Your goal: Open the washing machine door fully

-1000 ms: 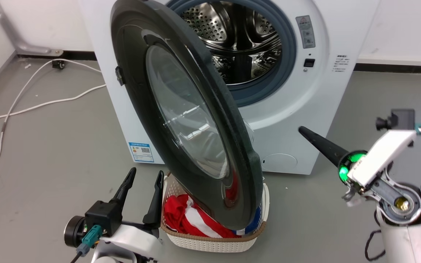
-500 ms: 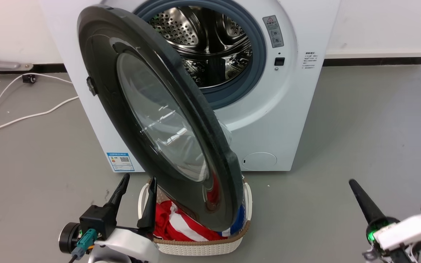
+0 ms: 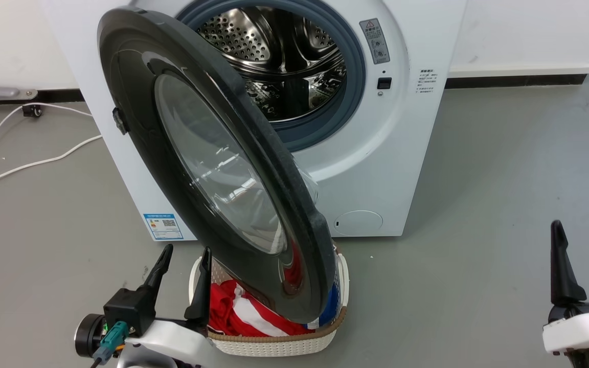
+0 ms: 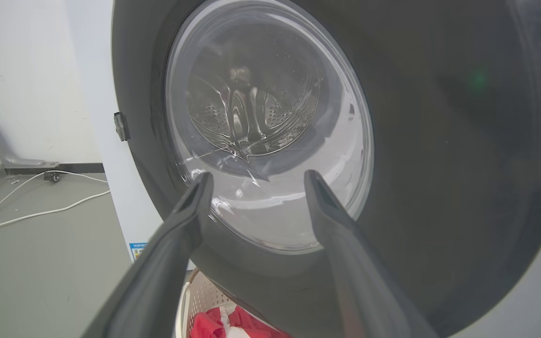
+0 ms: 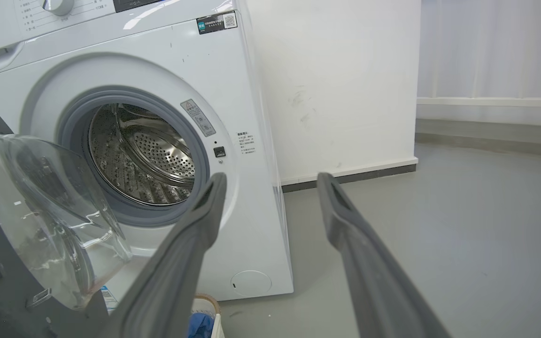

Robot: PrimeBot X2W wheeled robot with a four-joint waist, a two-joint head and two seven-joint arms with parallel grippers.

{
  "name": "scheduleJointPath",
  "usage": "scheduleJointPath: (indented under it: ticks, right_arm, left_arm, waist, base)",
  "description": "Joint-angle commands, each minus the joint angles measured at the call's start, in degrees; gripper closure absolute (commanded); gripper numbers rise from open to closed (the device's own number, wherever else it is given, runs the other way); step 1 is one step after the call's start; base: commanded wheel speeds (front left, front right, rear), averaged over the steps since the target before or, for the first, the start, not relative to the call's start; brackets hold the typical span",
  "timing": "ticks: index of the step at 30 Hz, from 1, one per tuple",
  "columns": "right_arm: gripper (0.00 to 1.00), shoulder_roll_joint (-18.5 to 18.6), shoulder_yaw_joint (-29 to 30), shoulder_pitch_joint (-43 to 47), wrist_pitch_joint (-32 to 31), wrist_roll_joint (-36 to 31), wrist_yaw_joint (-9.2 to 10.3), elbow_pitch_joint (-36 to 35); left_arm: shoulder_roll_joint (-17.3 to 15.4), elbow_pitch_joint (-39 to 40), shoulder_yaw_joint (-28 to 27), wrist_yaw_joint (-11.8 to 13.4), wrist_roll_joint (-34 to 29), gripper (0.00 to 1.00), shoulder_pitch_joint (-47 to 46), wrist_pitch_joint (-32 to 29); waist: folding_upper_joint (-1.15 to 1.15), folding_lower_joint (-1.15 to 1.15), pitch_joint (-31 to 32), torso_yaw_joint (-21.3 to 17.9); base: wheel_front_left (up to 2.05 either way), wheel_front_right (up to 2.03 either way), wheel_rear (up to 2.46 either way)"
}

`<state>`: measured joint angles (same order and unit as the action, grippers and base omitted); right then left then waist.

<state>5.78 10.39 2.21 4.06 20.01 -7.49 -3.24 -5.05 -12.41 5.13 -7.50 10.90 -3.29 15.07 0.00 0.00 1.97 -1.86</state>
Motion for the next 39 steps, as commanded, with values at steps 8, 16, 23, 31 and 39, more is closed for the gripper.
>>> scheduleJointPath:
  ticks: [8,16,23,31,39]
  right_arm:
    - [0.00,-1.38,-3.85,2.80,0.60,-17.68,0.01,-2.84]
    - [0.00,-2.16,-5.84,3.75,2.07,-17.49,0.01,1.85]
    - [0.00,-2.00,-6.48,2.21,3.10,-17.83,0.01,3.52]
    - [0.00,-1.53,-7.09,1.49,3.18,-17.99,0.01,4.15]
    - [0.00,-1.64,-7.47,1.49,2.62,-17.71,0.01,4.21]
  left_arm:
    - [-0.38,-0.19,-0.70,0.02,-0.60,0.00,-0.36,0.14]
    - [-0.35,-0.22,-0.34,0.02,-0.42,0.00,-0.19,0.14]
    - [-0.28,-0.44,-0.27,0.02,-0.37,0.00,-0.04,0.14]
    - [-0.35,-0.61,-0.23,0.02,-0.58,0.00,-0.20,0.14]
    - [-0.51,-0.89,0.23,0.02,0.20,1.00,-0.22,0.14]
  waist:
    - [0.00,0.00,0.26,-0.03]
    - [0.00,0.00,0.32,0.04]
    - [0.00,0.00,0.31,0.38]
    - [0.00,0.00,0.15,0.70]
    - [0.00,0.00,-0.04,0.67]
  base:
    - [0.00,0.00,0.00]
    - [0.00,0.00,0.00]
    - [0.00,0.00,0.00]
    - [0.00,0.00,0.00]
    - [0.00,0.00,0.00]
